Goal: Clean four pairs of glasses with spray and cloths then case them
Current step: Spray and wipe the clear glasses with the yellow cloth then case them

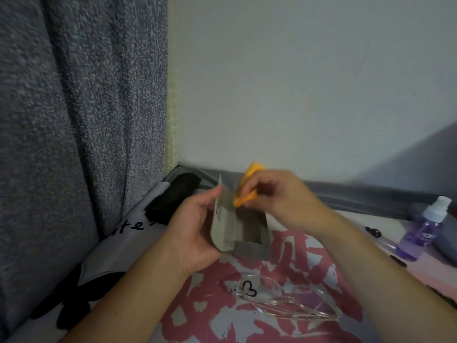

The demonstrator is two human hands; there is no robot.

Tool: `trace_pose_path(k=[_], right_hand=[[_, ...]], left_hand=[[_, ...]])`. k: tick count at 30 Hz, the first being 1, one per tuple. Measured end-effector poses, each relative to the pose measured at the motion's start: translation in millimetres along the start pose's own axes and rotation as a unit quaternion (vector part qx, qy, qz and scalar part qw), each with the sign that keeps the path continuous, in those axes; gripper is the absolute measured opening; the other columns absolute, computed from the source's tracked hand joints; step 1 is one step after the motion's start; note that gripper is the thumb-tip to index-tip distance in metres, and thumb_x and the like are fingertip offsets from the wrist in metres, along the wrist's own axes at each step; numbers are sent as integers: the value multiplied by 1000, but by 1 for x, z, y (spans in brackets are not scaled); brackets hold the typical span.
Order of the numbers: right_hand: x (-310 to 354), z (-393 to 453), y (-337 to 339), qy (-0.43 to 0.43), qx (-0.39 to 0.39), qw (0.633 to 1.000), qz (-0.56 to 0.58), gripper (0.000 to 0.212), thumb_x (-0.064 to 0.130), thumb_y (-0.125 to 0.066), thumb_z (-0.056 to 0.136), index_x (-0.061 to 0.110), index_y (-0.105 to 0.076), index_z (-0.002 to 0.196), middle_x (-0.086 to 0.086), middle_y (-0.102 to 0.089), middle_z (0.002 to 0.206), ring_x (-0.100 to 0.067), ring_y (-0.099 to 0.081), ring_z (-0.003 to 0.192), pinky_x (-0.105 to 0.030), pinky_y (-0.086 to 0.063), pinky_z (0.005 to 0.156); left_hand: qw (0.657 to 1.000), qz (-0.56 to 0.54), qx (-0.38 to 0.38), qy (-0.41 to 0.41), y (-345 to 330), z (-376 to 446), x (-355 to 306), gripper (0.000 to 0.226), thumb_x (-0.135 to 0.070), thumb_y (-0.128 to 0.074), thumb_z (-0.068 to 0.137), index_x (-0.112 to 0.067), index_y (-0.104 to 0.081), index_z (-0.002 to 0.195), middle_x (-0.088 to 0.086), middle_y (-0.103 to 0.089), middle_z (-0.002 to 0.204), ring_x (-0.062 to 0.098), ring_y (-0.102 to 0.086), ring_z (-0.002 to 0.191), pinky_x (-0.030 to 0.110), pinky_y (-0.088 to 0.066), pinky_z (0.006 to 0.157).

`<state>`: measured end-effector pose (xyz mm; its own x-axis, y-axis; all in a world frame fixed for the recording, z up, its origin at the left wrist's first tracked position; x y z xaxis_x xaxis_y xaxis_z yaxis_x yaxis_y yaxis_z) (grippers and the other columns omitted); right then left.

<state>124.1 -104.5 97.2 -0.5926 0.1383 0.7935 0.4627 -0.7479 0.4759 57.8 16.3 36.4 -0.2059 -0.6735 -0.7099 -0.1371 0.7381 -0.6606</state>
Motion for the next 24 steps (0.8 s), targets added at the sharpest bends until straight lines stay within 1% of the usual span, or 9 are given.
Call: trace_pose_path(k=[3,5,10,12,15,17,19,21,24], right_hand=[[-11,-4,-16,-18,58,995,-85,9,5,-79,84,14,-77,84,1,-75,86,-13,-68,83,-23,-54,79],[-9,-4,-19,-16,69,994,-85,9,6,-80,84,14,-78,83,3,-75,85,-10,-68,81,-18,-53,76],[-6,-7,-23,-44,125,987,-96,8,11,-79,85,19,-78,87,5,-76,89,-8,-70,85,-24,-55,80],[-2,-10,-26,-59,162,974,-144,2,23,-78,88,25,-79,89,6,-75,88,-9,-68,84,-31,-55,82],[4,-12,-29,-71,220,942,-242,41,62,-61,88,24,-78,87,0,-74,86,-19,-67,82,-44,-54,80],[8,-9,-21,-67,193,938,-280,66,77,-45,82,18,-74,85,-8,-72,89,-25,-67,83,-49,-54,79],[12,-7,-11,-46,162,938,-302,53,65,-49,90,19,-76,88,-1,-72,95,-18,-66,90,-44,-52,84],[17,-6,-3,-43,133,951,-275,21,30,-58,97,26,-78,100,11,-70,106,-6,-61,101,-30,-49,92],[15,-6,-7,-27,141,932,-334,45,-3,-49,87,23,-76,111,8,-63,116,-11,-56,108,-24,-45,91]], left_hand=[[1000,-8,-24,-2,8,1,-4,47,-38,-48,102,-1,-77,102,19,-74,99,31,-74,79,38,-59,69],[999,-8,-36,-2,9,0,-6,48,-39,-47,102,0,-73,113,21,-73,106,33,-74,84,41,-57,76],[999,-11,-51,-7,13,1,-9,50,-38,-49,100,-2,-66,130,23,-64,133,36,-66,114,46,-52,99],[999,-12,-53,-6,15,2,-8,50,-37,-51,99,-3,-63,134,20,-63,134,34,-64,113,44,-51,99],[1000,11,-24,-7,10,1,-5,46,-32,-56,94,1,-68,123,20,-67,116,32,-69,95,41,-55,91],[999,35,-14,-14,9,0,-5,46,-32,-55,94,1,-69,122,21,-69,116,31,-69,95,43,-52,95],[998,53,-14,-22,10,1,-6,45,-33,-52,97,-3,-69,126,23,-66,129,33,-66,105,48,-45,105],[998,63,-14,-28,9,2,-6,44,-33,-52,98,-7,-68,129,22,-62,135,33,-63,110,48,-48,103],[996,85,-14,-26,9,4,-5,44,-36,-55,97,-7,-68,128,19,-68,120,30,-68,98,41,-56,86]])
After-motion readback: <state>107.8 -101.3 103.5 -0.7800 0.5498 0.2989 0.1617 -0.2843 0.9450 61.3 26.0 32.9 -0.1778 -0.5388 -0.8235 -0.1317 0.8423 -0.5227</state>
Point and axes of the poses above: each hand's wrist, its own z-axis towards the middle knuckle, its own y-axis out of the back of the hand, x = y × z, the point moved 6 cm from there along z, towards the middle knuckle
